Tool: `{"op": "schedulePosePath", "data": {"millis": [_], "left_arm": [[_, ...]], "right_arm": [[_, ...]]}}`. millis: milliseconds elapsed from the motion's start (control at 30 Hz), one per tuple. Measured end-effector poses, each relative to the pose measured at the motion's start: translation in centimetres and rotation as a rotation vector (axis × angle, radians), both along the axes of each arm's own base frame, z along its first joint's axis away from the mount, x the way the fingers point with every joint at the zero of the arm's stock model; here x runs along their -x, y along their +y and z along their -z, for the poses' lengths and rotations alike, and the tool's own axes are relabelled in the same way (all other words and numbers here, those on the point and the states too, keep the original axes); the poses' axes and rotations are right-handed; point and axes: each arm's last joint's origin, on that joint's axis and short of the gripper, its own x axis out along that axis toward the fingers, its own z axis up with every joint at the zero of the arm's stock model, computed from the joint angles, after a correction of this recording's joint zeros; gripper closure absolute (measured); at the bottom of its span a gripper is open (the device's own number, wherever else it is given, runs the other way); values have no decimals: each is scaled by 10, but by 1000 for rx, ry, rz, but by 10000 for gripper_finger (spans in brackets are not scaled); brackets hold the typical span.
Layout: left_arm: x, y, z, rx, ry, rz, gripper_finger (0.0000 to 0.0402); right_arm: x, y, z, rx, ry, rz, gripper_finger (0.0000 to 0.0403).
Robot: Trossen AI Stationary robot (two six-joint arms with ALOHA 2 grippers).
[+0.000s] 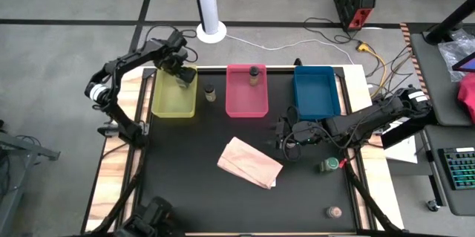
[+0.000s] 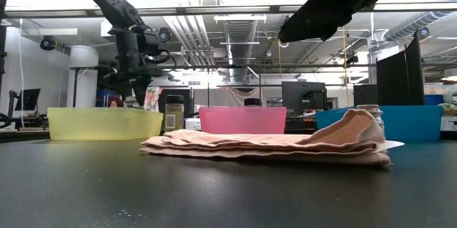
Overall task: Sort spices by type
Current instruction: Put the left green seasoning bottle into the yellow bin
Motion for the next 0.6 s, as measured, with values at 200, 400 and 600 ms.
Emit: {"op": "schedulePosePath", "data": {"millis": [200,400,600], "left_arm": [[-2,5,-10,-41,9,-11,216],[-4,8,-18,-64,4,-14,216],[-3,7,-15,-52,12,-16,216]], "right_arm": [[0,0,0,0,0,0,197],[0,0,0,0,0,0,197],[0,0,0,0,0,0,197]]}}
